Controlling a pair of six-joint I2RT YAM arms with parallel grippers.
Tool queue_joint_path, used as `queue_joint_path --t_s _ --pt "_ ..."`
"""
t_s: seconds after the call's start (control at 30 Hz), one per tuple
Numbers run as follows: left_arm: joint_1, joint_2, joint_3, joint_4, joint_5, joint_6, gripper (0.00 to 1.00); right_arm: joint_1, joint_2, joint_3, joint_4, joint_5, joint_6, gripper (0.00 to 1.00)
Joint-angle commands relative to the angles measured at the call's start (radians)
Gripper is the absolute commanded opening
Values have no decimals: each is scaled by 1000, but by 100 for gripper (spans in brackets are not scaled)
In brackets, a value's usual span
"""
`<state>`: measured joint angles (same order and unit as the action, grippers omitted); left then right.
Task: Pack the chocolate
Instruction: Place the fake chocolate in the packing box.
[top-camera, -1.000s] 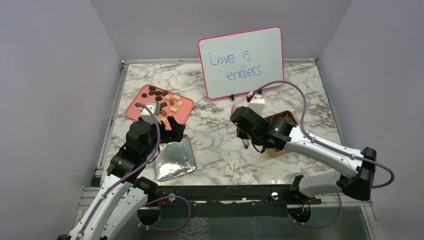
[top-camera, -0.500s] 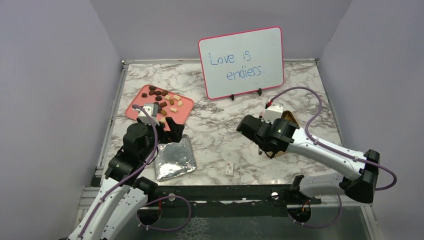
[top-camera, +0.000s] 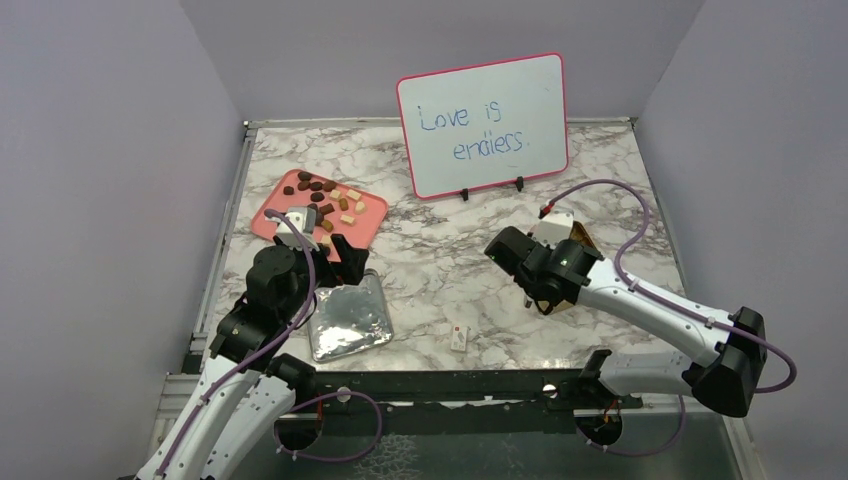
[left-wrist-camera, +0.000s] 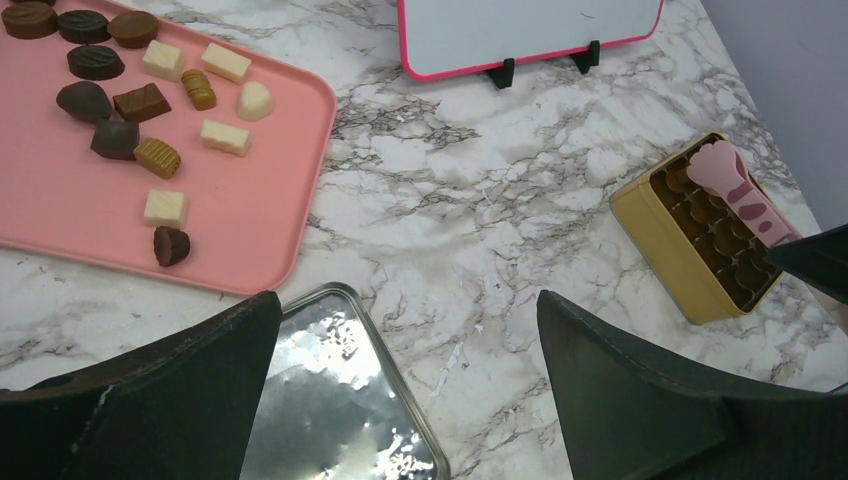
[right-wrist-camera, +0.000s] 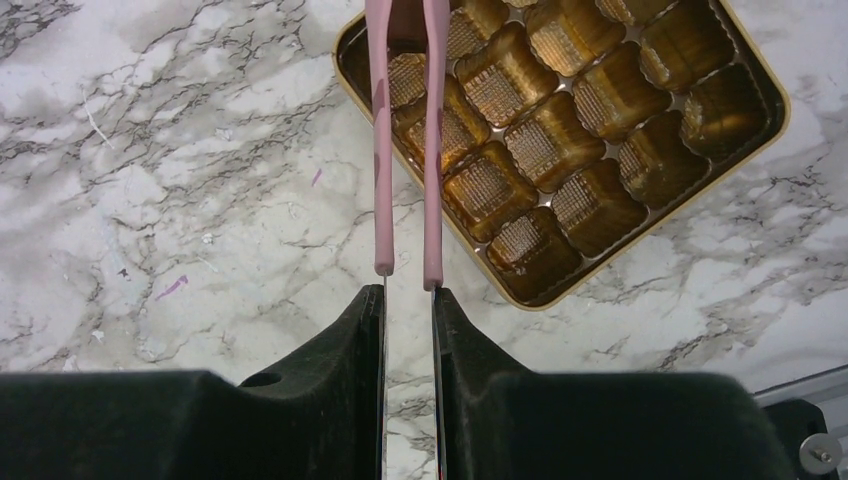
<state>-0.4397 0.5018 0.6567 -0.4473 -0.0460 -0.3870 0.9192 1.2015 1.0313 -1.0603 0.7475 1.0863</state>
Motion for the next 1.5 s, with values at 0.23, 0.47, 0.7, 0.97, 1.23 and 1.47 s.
queue_joint_path --t_s 0.23,0.47,0.7,0.97,1.23,1.47 --pt "6 -15 -4 14 -6 5 99 -35 24 -37 150 -34 -74 27" --pt "6 -17 -5 15 -11 4 99 -41 49 -22 57 -2 -5 28" --pt "6 -16 -5 15 -9 5 99 -42 39 -41 78 -23 -11 29" --pt "6 -5 -5 16 -5 5 99 -42 52 -38 81 -29 -20 33" --pt "6 -3 -4 15 0 5 99 -42 65 -5 40 -8 -19 35" --pt "6 -13 -5 15 0 3 99 -42 66 21 2 -10 -4 37"
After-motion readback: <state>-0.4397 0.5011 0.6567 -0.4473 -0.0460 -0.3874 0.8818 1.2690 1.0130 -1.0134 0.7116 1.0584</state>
